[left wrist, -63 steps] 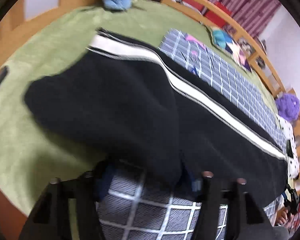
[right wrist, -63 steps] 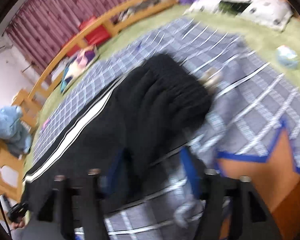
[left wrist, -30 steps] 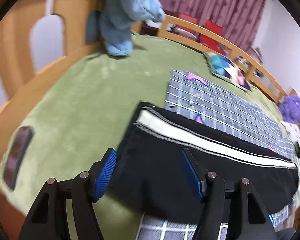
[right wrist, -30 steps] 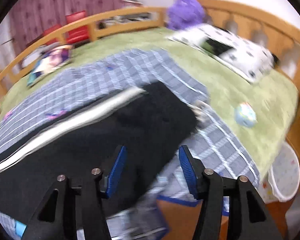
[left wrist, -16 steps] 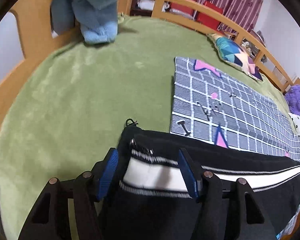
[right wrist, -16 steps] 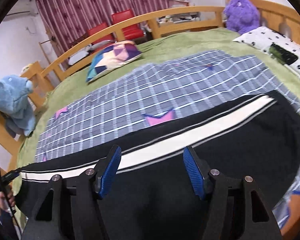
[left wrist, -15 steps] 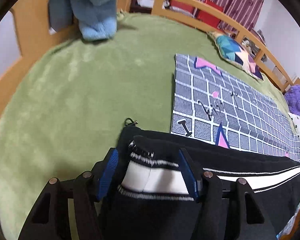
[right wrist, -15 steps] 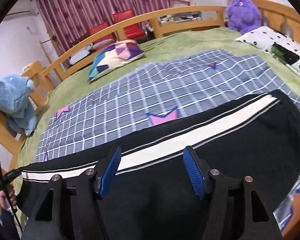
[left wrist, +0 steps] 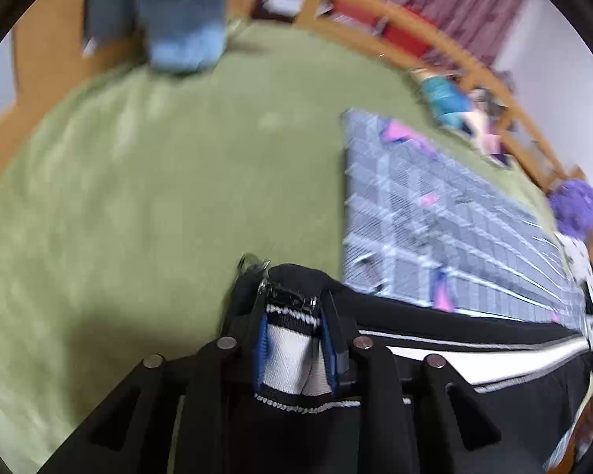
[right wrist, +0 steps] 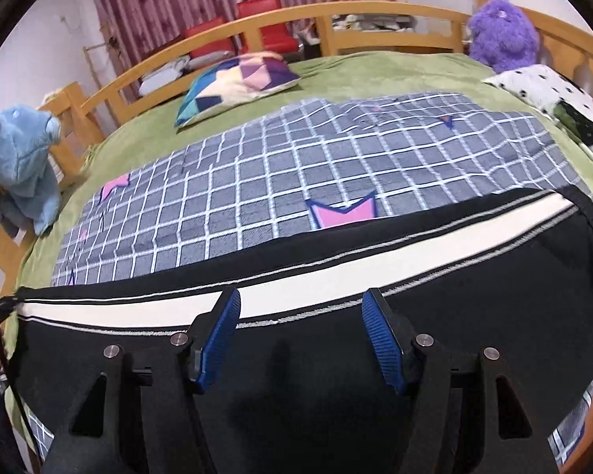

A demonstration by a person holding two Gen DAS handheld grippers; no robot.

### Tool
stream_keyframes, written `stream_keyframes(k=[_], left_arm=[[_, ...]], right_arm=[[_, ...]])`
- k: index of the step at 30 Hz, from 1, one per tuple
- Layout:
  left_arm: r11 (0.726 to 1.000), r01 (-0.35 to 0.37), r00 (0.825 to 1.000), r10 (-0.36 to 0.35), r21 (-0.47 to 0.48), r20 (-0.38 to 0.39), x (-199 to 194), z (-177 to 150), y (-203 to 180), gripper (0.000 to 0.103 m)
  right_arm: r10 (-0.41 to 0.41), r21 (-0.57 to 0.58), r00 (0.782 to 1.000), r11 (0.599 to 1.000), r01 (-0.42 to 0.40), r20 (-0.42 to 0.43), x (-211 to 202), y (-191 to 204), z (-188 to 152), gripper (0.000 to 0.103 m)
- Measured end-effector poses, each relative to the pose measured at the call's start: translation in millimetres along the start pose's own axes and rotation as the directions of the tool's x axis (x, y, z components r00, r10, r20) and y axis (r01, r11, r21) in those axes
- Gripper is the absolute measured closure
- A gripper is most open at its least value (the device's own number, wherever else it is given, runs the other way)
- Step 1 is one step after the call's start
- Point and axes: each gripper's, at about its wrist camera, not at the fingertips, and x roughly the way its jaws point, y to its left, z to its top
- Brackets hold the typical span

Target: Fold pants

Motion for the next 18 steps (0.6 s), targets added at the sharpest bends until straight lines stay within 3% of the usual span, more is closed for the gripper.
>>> stream_keyframes(k=[4,9,12,13,15,16,18], left_arm=[[0.996,-0.054,0.998,0.052,0.065,0.039,-11,-4,-11,0.063],[0.990,-0.083,0.995,0.076,0.111,0.065,-25,-9,-19,0.062],[0.993,-0.080,0.996,0.075,0.092,0.055,-23,-7,-11,0.062],[0.994,-0.078,0.996,0.074,0.082,0.055,-21,-7,-9,0.062],[0.995,-0.052,0.997,0.047,0.082,0.053,-17,-8,-7,0.083],[0.995,-0.020,0.999,0.016,0.094,0.040,-14,-8,-8,0.083],[0.993,-0.034,0.997,0.026,0.112,0.072,-19,-8,-10,0.084]], right_arm=[[-0.022,-0.145,0.999,0.989,0.018,-0.024,21,15,9,0.039],[0.011,-0.377,0.997,0.925,-0.039,-0.074,70,34,32,0.037],[0.024,-0.417,0.987,0.904,-0.090,-0.162,100,34,43,0.037],[0.028,-0.428,0.974,0.895,-0.125,-0.226,112,34,44,0.040],[0.015,-0.487,0.959,0.859,-0.157,-0.283,125,37,39,0.074],[0.017,-0.512,0.961,0.844,-0.162,-0.276,124,40,37,0.099],[0.000,-0.574,0.976,0.808,-0.129,-0.219,115,47,35,0.100]])
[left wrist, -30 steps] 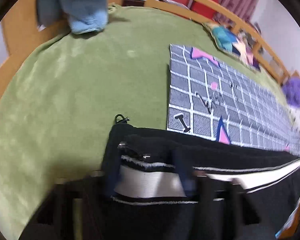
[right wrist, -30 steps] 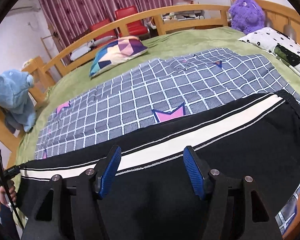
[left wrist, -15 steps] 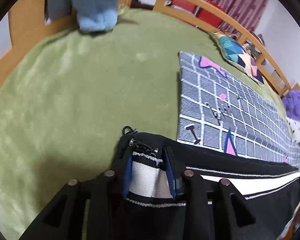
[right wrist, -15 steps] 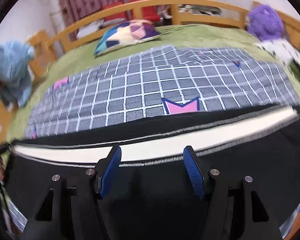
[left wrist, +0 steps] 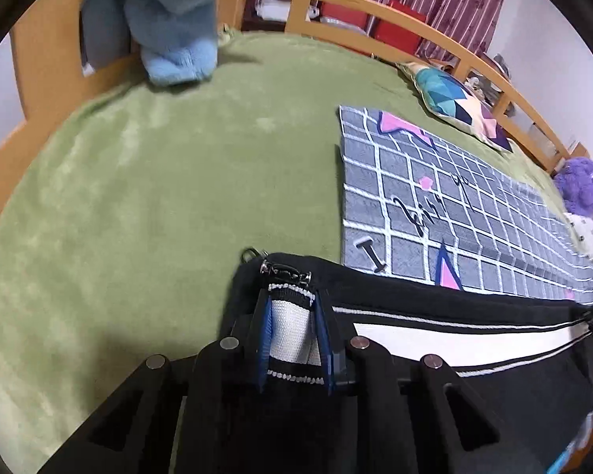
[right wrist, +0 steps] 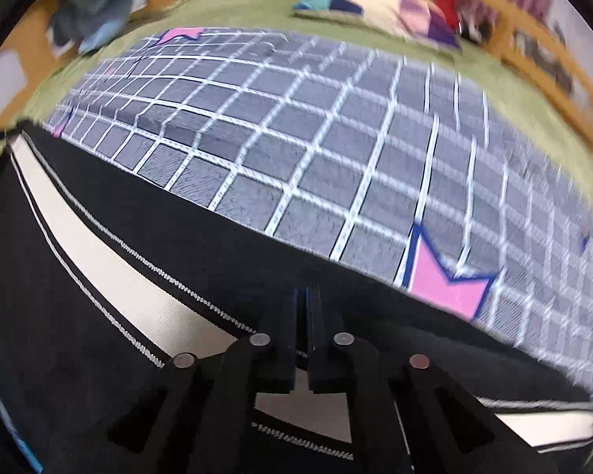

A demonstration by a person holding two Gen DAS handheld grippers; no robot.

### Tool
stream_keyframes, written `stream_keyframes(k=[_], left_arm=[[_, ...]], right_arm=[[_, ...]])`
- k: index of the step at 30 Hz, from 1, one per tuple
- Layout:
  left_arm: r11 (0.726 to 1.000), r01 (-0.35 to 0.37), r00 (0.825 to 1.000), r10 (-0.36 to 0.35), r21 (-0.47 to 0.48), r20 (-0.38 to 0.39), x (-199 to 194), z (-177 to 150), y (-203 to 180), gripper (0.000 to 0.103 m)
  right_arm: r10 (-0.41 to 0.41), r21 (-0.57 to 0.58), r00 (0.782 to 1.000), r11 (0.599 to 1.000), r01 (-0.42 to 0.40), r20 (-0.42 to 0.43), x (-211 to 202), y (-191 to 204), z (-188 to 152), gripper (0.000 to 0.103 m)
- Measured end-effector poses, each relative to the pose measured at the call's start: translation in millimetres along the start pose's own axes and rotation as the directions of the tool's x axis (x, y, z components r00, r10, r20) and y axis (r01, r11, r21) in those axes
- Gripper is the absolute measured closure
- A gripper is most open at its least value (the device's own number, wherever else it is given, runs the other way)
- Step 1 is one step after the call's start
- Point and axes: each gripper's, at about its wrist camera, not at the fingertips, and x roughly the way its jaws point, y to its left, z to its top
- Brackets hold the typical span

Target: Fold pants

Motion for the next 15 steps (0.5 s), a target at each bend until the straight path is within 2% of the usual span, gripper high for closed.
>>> stream_keyframes(k=[2,4,5,7,9,11,14,15], left_arm=[[0.999,0.035,0.999,-0.034,-0.024,0.037,-10,4,4,0.084],[0.996,0.062,0.997,-0.059,-0.059,0.049,-12,8,8,0.084],[0.997,0.041,0.999,-0.038,-0.071,0.038,-7,9,9,0.084],[0.997,0.008,1.000,-0.007,-0.072,0.004,8,7,7,0.083],[0.998,-0.022,1.000,0.022,-0.058,0.008,14,4,4,0.083],[0.997,-0.015,1.000,0.016,-0.072,0.018,11,6,4,0.083],[0.995,-0.012,1.000,0.015,-0.101,0.026,13,10,6,0.083],[0.994,-0.024,0.999,0.027,-0.108,0.027,17,10,5,0.083]], right_arm=[[-0.006,0.030,0.996,1.000,0.004,0.091,-19,-4,3,0.100],[0.050,0.110,0.983,0.991,-0.070,0.179,-38,-19,4,0.101],[0.051,0.122,0.981,0.990,-0.075,0.185,-36,-21,3,0.101],[0.027,0.124,0.992,0.991,-0.042,0.122,-11,-19,0,0.101],[-0.003,0.127,0.997,0.992,-0.007,0.081,11,-13,-4,0.101],[-0.016,0.177,0.992,0.984,-0.006,0.123,12,-15,-4,0.100],[0.015,0.276,0.986,0.959,-0.061,0.168,6,-30,-5,0.100],[0.014,0.273,0.989,0.960,-0.054,0.148,9,-28,-6,0.101]])
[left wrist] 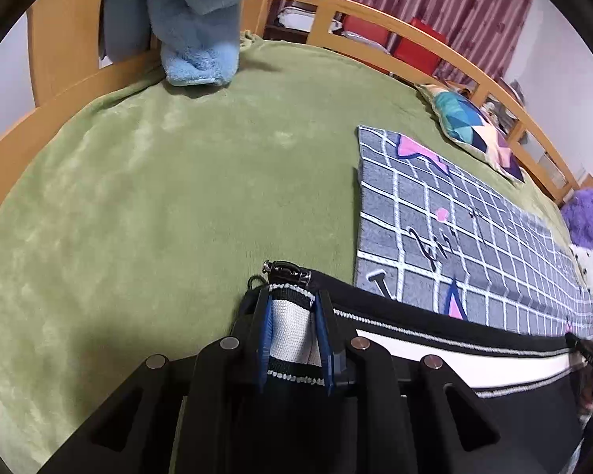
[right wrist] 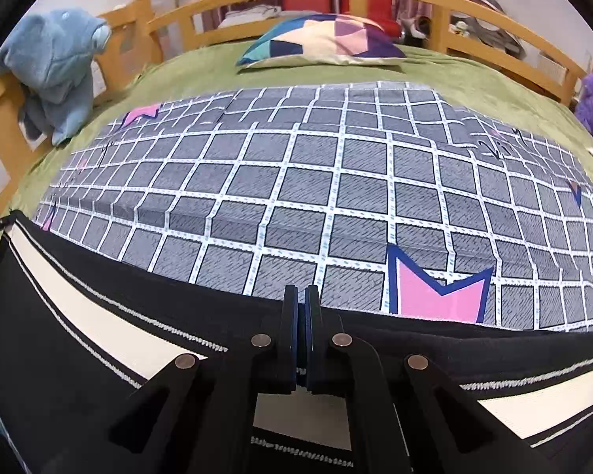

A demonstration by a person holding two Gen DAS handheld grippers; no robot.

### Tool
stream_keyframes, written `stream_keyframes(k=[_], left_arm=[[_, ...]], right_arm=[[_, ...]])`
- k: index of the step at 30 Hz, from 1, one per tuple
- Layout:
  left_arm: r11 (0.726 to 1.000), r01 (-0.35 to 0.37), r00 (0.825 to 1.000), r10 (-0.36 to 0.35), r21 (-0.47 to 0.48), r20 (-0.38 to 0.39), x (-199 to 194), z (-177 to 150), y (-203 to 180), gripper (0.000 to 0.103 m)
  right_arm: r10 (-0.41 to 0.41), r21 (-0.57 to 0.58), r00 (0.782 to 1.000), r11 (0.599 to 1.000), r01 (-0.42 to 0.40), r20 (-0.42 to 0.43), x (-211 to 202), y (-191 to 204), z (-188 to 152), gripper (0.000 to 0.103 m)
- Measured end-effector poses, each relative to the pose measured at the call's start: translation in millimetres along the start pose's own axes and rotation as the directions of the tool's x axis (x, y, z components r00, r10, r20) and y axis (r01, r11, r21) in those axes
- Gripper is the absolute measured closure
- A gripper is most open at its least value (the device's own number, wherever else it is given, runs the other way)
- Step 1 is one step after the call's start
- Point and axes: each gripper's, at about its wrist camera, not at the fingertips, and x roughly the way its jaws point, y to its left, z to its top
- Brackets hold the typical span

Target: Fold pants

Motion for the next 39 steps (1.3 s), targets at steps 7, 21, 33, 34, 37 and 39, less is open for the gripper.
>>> stream_keyframes(k=[7,21,33,34,37,39], left_arm=[[0.980,-0.160,0.986,0.165,0.115,-0.036,-12,-7,-20,0.060],[0.942,-0.005,0.997,0.030,0.334,-0.070,15,-54,-114,0.032],[0.961,-0.034,0.994,0.062,0.276,-0.094,-51,-118,-47,0.025],[0.962,-0.059,0.990,0.091,0.268,-0.108,-55,-115,-48,0.030],[0.962,-0.074,0.992,0.098,0.262,-0.081,-83,-115,-55,0.029],[0.960,-0.026,0.995,0.052,0.278,-0.087,-94,-126,-61,0.029]], right_arm=[[-0.084,0.026,0.996,0.996,0.084,0.010,-26,9,-4,0.094],[-0.176,0.161,0.983,0.973,0.167,0.047,-12,-25,-29,0.057],[-0.163,0.198,0.986,0.966,0.169,-0.043,-46,-4,-67,0.042],[-0.181,0.176,0.981,0.966,0.191,-0.070,-38,-1,-69,0.042],[-0.216,0.165,0.972,0.959,0.230,-0.095,-58,8,-66,0.045],[-0.195,0.191,0.980,0.961,0.198,-0.036,-85,12,-74,0.042]])
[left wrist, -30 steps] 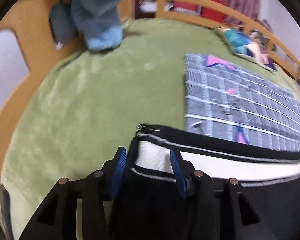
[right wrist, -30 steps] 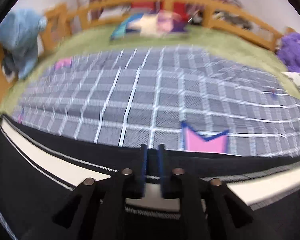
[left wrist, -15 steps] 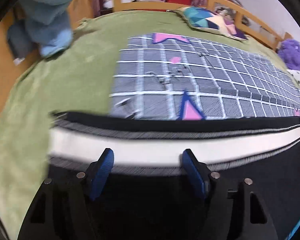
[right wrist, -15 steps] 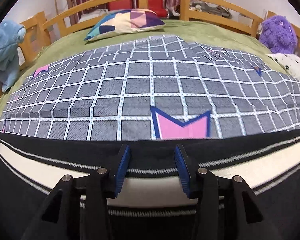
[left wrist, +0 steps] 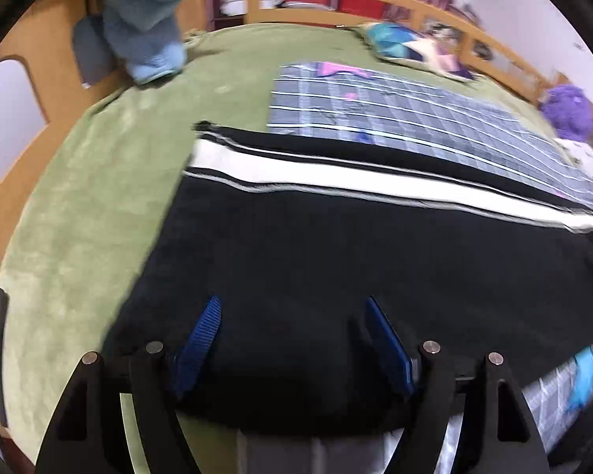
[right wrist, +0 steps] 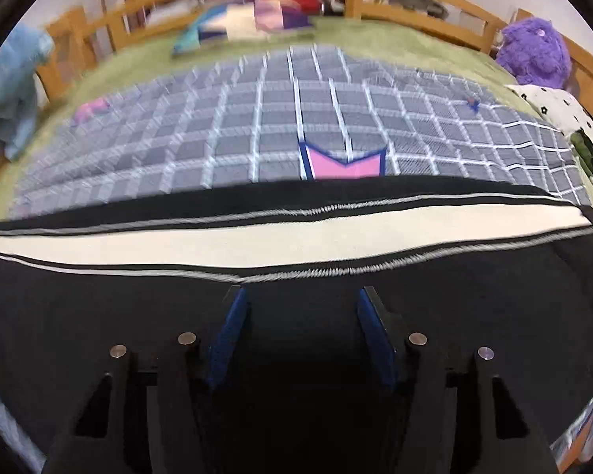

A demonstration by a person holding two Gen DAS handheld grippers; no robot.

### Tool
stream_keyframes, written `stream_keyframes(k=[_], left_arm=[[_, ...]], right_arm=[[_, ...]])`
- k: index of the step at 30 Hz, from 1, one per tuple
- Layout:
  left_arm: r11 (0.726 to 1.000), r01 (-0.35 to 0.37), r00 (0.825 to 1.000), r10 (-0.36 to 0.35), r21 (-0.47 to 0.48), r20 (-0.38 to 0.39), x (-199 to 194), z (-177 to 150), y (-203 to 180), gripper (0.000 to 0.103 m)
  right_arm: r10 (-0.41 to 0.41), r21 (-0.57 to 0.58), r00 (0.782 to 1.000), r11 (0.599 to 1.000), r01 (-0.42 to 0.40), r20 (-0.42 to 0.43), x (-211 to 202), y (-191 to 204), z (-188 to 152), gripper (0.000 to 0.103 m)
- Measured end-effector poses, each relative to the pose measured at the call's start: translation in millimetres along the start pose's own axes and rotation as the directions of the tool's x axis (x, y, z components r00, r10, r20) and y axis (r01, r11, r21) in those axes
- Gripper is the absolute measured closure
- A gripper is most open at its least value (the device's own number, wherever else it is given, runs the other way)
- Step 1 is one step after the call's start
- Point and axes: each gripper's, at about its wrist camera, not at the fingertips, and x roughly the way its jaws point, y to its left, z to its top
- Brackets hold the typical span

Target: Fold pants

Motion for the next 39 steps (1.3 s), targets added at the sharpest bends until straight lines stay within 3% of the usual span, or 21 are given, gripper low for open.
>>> stream_keyframes(k=[3,8,13,15,19,24,27,30,33,39], left_arm=[[0.993,-0.111,0.992,0.113,0.036,-0.056,16,-24,-1,0.022],[0.990,-0.050,0.998,0.044,-0.129,-0.043,-21,-25,18,0.025],[0.985,-0.002,1.000,0.007,-0.171,0.027,-64,-15,12,0.026],[0.981,0.054,0.997,-0.041,-0.189,0.070,-88,-4,5,0.027],[0.978,0.140,0.981,-0.117,-0.153,0.152,-136,12,-23,0.027],[0.984,0.128,0.974,-0.101,-0.122,0.203,-183,24,-44,0.027],[0.987,0.120,0.966,-0.091,-0.108,0.243,-198,25,-44,0.027],[0.988,0.100,0.961,-0.064,-0.120,0.268,-196,21,-31,0.025],[0.979,0.101,0.969,-0.057,-0.176,0.239,-175,9,-10,0.025],[0.946,0.145,0.979,-0.094,-0.291,0.182,-111,-25,38,0.027]], right_arm=[[-0.010,0.005,1.000,1.000,0.010,0.011,-23,-5,-19,0.040],[0.007,0.116,0.999,0.993,-0.011,0.034,-72,-31,-52,0.040],[0.030,0.145,0.990,0.988,-0.051,0.141,-136,-30,-58,0.040],[0.026,0.125,0.986,0.991,-0.047,0.163,-153,-18,-51,0.040],[-0.014,0.087,0.969,0.996,-0.008,0.248,-202,10,-40,0.040],[0.074,0.058,0.967,0.994,-0.090,0.244,-254,26,-34,0.036],[0.089,0.068,0.957,0.991,-0.112,0.275,-281,27,-33,0.026],[0.141,0.060,0.935,0.984,-0.169,0.326,-300,24,-34,0.019],[0.137,0.055,0.921,0.984,-0.168,0.365,-298,20,-36,0.015],[0.153,0.115,0.944,0.974,-0.193,0.291,-247,-2,-47,0.015]])
